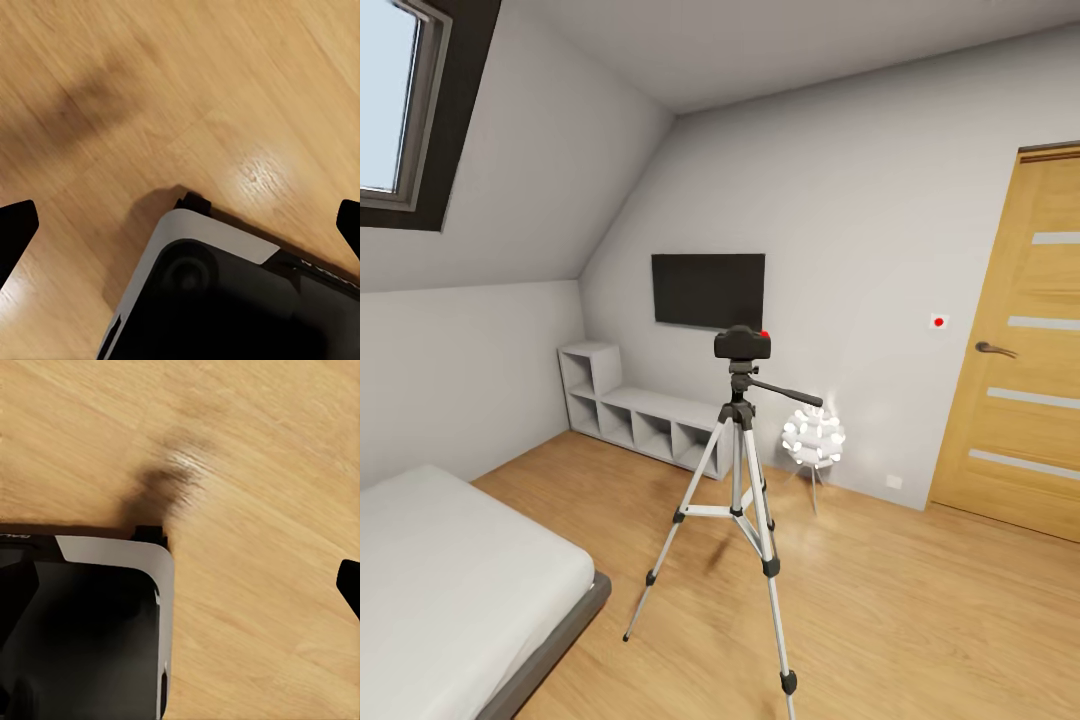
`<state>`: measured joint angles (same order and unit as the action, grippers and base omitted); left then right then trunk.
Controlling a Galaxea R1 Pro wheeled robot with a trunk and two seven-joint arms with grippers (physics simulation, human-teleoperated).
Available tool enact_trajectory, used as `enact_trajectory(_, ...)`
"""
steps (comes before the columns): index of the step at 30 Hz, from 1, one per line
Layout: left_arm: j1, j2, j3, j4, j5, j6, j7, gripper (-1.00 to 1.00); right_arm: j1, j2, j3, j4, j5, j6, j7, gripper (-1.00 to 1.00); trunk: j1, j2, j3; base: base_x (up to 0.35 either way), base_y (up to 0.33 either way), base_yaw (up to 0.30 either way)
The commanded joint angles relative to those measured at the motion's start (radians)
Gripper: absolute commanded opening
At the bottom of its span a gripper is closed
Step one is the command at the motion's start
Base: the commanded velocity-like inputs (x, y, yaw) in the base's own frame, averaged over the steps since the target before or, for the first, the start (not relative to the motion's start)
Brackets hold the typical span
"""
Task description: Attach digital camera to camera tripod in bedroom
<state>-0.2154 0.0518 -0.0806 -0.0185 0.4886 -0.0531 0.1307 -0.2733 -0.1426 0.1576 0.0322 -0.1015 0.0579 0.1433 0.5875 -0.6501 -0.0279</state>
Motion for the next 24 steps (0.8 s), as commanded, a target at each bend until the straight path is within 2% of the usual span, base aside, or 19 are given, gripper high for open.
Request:
enact_trajectory(1, -0.001, 0.000, -0.008, 0.000, 0.008, -0.002, 0.003, 1.00, -0.002, 0.000, 0.008, 0.001, -0.011, 0.002, 0.004, 1.00, 0.000, -0.002, -0.002, 0.000, 0.000, 0.000)
enact_trajectory(24, -0.001, 0.000, -0.010, 0.000, 0.008, -0.002, 0.003, 1.00, -0.002, -0.002, 0.010, 0.000, -0.007, -0.004, 0.003, 1.00, 0.000, -0.002, -0.002, 0.000, 0.000, 0.000)
